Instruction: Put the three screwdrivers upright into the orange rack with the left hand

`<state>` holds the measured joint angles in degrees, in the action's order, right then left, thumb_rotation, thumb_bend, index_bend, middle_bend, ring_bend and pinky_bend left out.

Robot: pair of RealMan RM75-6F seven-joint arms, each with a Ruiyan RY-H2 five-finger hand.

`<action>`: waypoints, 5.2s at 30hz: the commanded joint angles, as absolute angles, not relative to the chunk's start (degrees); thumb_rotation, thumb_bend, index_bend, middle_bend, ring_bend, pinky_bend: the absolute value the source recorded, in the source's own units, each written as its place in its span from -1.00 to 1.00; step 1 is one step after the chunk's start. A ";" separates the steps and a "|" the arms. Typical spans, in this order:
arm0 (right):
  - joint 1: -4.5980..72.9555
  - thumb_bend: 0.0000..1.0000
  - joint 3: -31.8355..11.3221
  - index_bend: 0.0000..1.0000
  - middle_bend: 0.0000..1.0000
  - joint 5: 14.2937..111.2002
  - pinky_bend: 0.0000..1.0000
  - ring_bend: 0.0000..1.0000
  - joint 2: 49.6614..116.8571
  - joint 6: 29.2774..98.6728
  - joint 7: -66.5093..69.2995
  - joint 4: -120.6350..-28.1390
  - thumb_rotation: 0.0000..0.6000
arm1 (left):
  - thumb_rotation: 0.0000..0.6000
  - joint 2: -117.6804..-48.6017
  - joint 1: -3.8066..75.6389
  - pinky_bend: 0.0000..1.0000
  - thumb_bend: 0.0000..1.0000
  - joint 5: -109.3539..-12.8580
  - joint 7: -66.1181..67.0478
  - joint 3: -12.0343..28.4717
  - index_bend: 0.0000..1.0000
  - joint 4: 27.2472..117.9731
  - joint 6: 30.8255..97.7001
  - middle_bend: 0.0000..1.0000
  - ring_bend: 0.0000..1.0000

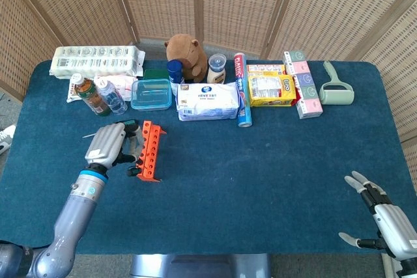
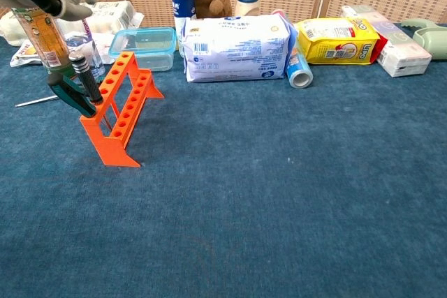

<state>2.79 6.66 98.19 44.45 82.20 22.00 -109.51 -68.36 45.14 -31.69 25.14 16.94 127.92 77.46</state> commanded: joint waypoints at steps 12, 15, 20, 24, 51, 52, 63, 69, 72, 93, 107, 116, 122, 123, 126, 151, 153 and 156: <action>3.09 -1.00 6.64 -0.88 -0.99 97.84 -0.88 -0.82 44.71 81.40 21.48 -109.59 1.00 | 1.00 -66.27 41.77 0.82 -0.79 -26.33 25.82 12.94 -0.47 114.67 73.74 0.43 0.77; 3.21 -1.00 6.61 -0.88 -0.99 97.62 -0.88 -0.82 44.81 81.07 21.29 -109.59 1.00 | 1.00 -67.12 41.66 0.82 -0.75 -25.68 24.88 13.35 -0.47 111.98 72.46 0.43 0.77; 3.58 -1.00 6.32 -0.88 -0.99 96.73 -0.88 -0.82 45.03 80.29 21.01 -109.55 1.00 | 1.00 -70.34 42.72 0.82 -0.70 -23.89 25.64 13.79 -0.47 105.79 70.49 0.43 0.77; 3.88 -1.00 6.01 -0.88 -0.99 95.84 -0.88 -0.82 45.09 79.73 20.97 -109.50 1.00 | 1.00 -73.17 44.36 0.82 -0.70 -20.64 28.18 14.18 -0.47 100.87 69.07 0.43 0.77; 5.16 -1.00 4.76 -0.88 -0.99 91.83 -0.88 -0.82 45.18 76.50 20.11 -110.19 1.00 | 1.00 -87.54 51.88 0.82 -0.65 -8.97 34.88 17.95 -0.46 74.36 56.05 0.43 0.77; 5.18 -1.00 4.75 -0.88 -0.99 91.89 -0.88 -0.82 45.15 76.46 20.14 -110.22 1.00 | 1.00 -88.18 52.17 0.82 -0.64 -8.73 35.19 18.04 -0.46 73.54 55.84 0.43 0.77; 5.51 -1.00 4.33 -0.88 -0.99 90.66 -0.88 -0.82 44.90 75.68 21.44 -109.79 1.00 | 1.00 -94.17 54.63 0.82 -0.61 -5.57 37.76 19.54 -0.43 64.79 53.20 0.43 0.77; 5.70 -1.00 3.98 -0.88 -0.99 89.84 -0.88 -0.82 44.83 75.26 21.97 -109.54 1.00 | 1.00 -96.21 55.45 0.82 -0.55 -4.10 38.94 20.75 -0.38 61.59 51.98 0.43 0.77; 5.76 -1.00 3.86 -0.88 -0.99 89.68 -0.88 -0.82 44.79 75.14 22.14 -109.48 1.00 | 1.00 -96.82 55.71 0.82 -0.52 -3.87 39.38 21.17 -0.34 60.60 51.63 0.43 0.77; 5.64 -1.00 3.69 -0.88 -0.99 89.77 -0.88 -0.81 44.58 75.13 22.84 -109.52 1.00 | 1.00 -100.75 56.78 0.82 -0.25 -3.39 42.30 22.85 -0.18 54.86 50.37 0.43 0.77; 5.29 -1.00 3.89 -0.88 -0.99 90.97 -0.88 -0.81 44.17 75.81 23.94 -109.56 1.00 | 1.00 -99.44 55.71 0.82 -0.13 -5.23 43.16 24.73 0.11 60.50 54.07 0.43 0.77; 5.21 -1.00 4.05 -0.88 -0.99 91.43 -0.88 -0.81 44.24 75.89 23.66 -109.66 1.00 | 1.00 -89.71 51.81 0.82 -0.13 -7.75 40.34 26.82 0.11 78.47 58.70 0.43 0.77; 5.36 -1.00 4.00 -0.88 -0.99 91.26 -0.88 -0.81 44.52 75.54 22.77 -109.92 1.00 | 1.00 -81.92 49.96 0.82 -0.13 -7.52 41.79 26.42 0.11 91.70 63.76 0.43 0.77; 5.40 -1.00 4.04 -0.88 -0.99 91.28 -0.88 -0.81 44.60 75.41 22.51 -109.97 1.00 | 1.00 -80.35 49.69 0.82 -0.14 -7.17 42.04 26.52 0.11 94.41 64.71 0.43 0.77; 5.47 -1.00 4.09 -0.88 -0.99 91.24 -0.88 -0.80 44.78 75.15 21.95 -110.07 1.00 | 1.00 -76.71 49.02 0.82 -0.14 -6.48 42.00 26.89 0.11 100.47 66.23 0.43 0.77; 6.14 -1.00 4.14 -0.88 -0.99 90.05 -0.88 -0.80 46.16 73.21 17.62 -111.11 1.00 | 1.00 -48.93 34.35 0.82 -0.14 -26.15 20.72 27.27 0.11 129.48 65.08 0.43 0.77; 6.18 -1.00 4.12 -0.88 -0.99 89.91 -0.88 -0.80 46.26 73.11 17.35 -111.20 1.00 | 1.00 -48.61 33.51 0.82 -0.14 -29.55 18.05 26.98 0.11 129.55 63.80 0.43 0.77; 6.20 -1.00 4.05 -0.88 -0.99 89.72 -0.88 -0.80 46.33 73.11 17.16 -111.27 1.00 | 1.00 -48.86 33.00 0.82 -0.14 -33.54 15.82 26.10 0.11 129.91 63.12 0.43 0.77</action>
<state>6.20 4.06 89.73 46.32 73.10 17.17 -111.26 -49.33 34.19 -30.68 18.14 26.76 129.25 64.57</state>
